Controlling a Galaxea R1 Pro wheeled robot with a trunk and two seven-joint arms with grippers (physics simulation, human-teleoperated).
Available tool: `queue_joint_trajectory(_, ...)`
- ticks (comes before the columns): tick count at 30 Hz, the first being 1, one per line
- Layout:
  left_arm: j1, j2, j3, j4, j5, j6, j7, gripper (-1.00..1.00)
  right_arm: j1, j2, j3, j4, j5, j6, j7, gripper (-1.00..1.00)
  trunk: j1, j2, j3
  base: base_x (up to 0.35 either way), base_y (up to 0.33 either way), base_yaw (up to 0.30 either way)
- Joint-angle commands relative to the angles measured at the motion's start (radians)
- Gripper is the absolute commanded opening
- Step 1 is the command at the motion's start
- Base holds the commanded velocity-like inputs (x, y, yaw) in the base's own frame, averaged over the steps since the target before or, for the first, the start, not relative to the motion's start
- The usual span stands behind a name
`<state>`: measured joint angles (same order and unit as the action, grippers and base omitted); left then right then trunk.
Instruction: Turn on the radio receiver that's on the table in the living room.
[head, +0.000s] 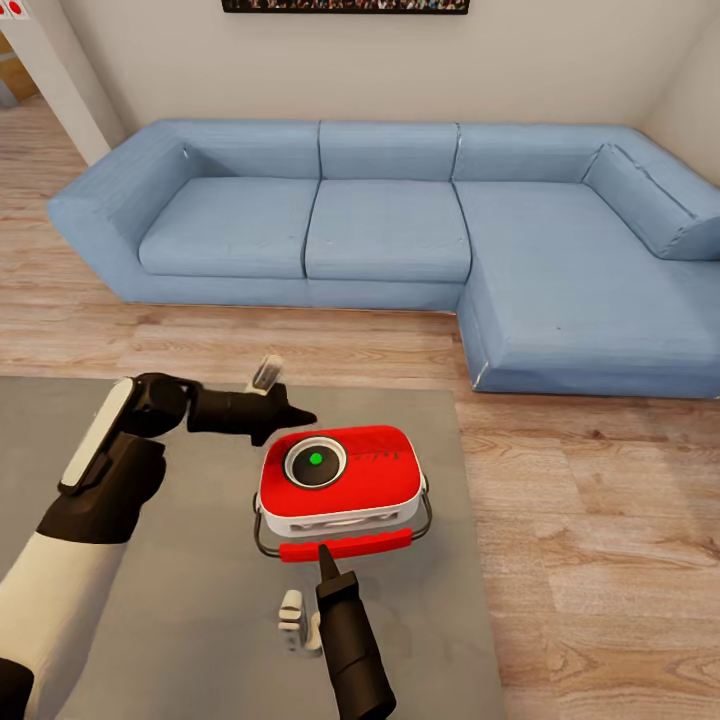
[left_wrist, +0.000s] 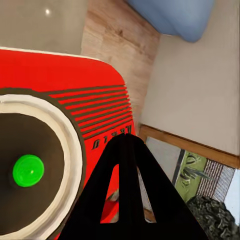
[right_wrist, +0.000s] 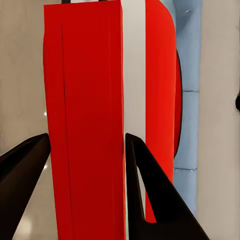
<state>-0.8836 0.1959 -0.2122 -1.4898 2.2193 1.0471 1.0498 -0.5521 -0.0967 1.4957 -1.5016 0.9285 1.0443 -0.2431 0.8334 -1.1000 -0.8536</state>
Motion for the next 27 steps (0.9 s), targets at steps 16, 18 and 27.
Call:
queue_joint_trajectory(16,0.0,0.142,0.072,-0.027,0.06,0.0,-0.087,-1.0,0.0,0.01,-0.034,-0.008,0.024,0.003,-0.002,-1.0,0.0,0.0,0.0,0.0,0.0,0.0)
queue_joint_trajectory(18,0.0,0.189,0.082,-0.027,0.085,0.0,-0.096,-1.0,0.0,0.018,-0.115,-0.022,0.024,0.003,-0.002,-1.0,0.0,0.0,0.0,0.0,0.0,0.0)
queue_joint_trajectory(27,0.0,0.24,0.081,-0.019,0.114,0.0,-0.097,-1.0,0.0,0.213,-0.594,-0.037,0.024,0.003,0.006,-1.0,0.0,0.0,0.0,0.0,0.0,0.0)
